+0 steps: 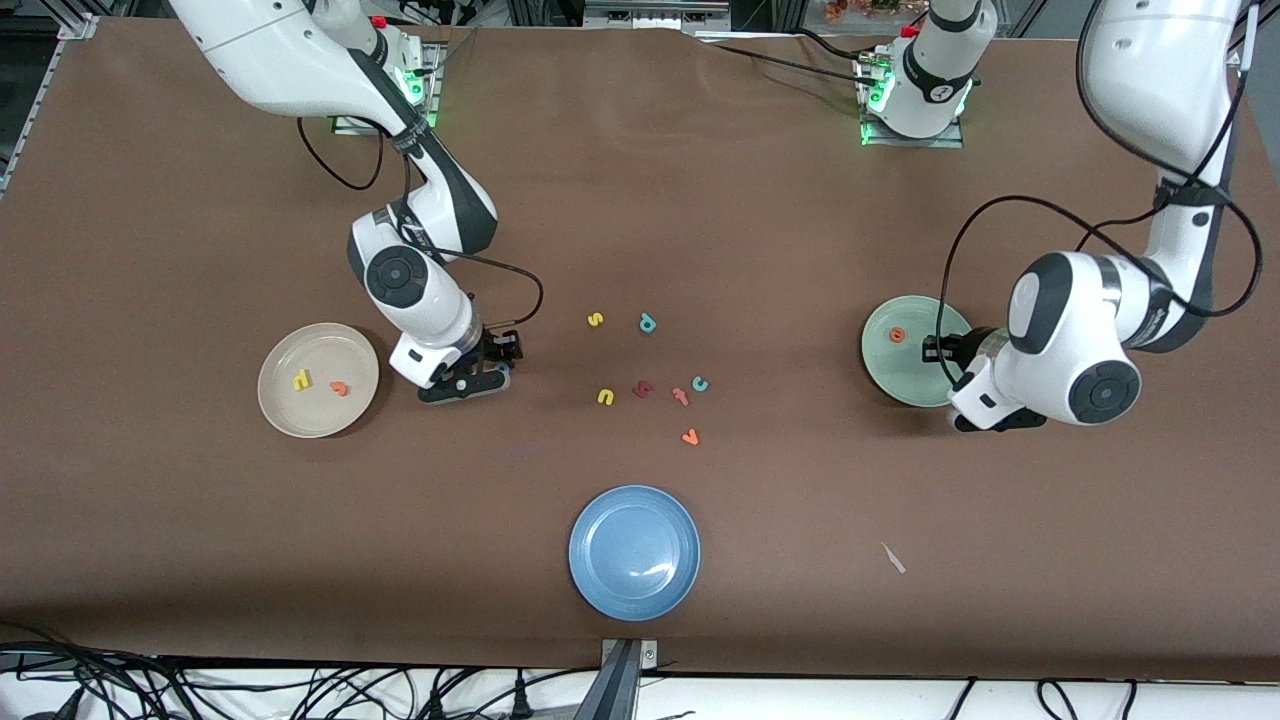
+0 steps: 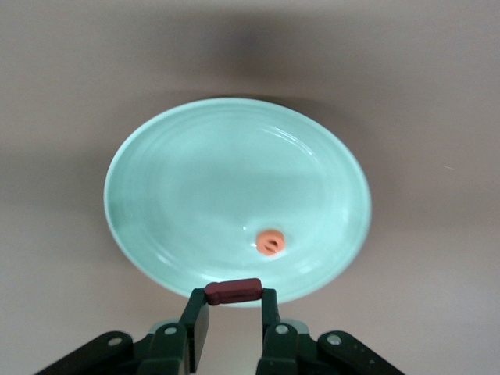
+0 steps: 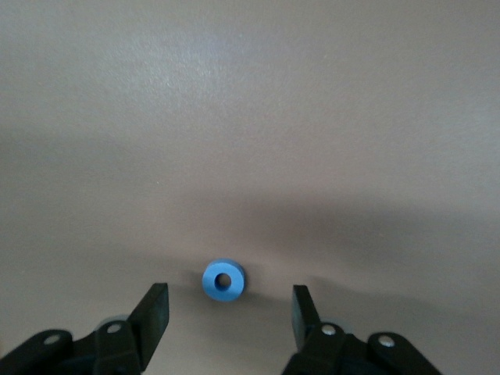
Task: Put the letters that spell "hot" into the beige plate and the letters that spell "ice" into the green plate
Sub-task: 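Grasp the blue o with the right gripper while the left gripper drops the bar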
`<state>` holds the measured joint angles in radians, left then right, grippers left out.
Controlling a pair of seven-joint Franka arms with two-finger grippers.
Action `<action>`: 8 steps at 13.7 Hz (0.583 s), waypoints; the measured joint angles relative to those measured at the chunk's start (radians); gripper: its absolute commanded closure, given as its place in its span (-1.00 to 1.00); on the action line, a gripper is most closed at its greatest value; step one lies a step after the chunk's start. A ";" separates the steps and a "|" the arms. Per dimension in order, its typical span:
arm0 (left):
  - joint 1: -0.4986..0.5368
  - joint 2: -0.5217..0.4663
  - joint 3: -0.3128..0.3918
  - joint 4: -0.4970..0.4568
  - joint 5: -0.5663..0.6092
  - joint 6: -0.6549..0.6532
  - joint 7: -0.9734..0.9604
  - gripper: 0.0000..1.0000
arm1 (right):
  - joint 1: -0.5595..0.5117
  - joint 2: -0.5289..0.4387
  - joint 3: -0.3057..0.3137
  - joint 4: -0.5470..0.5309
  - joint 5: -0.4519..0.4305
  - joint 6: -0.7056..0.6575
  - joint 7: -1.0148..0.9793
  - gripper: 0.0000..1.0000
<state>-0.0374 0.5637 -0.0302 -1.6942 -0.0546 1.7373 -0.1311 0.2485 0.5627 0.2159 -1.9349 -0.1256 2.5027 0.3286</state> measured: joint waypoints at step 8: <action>0.028 0.129 -0.003 0.021 0.000 0.058 0.005 -1.00 | 0.013 0.032 0.000 0.001 -0.118 0.010 0.133 -0.35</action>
<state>-0.0097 0.6926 -0.0333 -1.6729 -0.0542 1.7948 -0.1261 0.2611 0.5952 0.2159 -1.9336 -0.2437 2.5130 0.4613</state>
